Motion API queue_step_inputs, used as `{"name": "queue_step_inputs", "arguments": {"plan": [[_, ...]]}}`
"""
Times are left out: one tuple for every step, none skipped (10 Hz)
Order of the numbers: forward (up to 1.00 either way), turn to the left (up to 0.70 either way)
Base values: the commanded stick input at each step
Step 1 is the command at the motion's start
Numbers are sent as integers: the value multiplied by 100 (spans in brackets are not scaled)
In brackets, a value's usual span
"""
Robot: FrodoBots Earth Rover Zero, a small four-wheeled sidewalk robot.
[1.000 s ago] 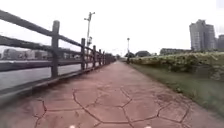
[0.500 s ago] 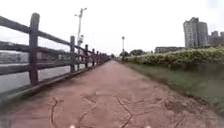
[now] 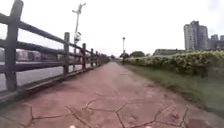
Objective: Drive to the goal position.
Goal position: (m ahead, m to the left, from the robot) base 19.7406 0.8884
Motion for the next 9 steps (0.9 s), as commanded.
{"name": "queue_step_inputs", "arguments": {"plan": [[100,-38],[100,-38],[100,-38],[100,-22],[100,2],[100,2],[100,2],[100,2],[100,2]]}}
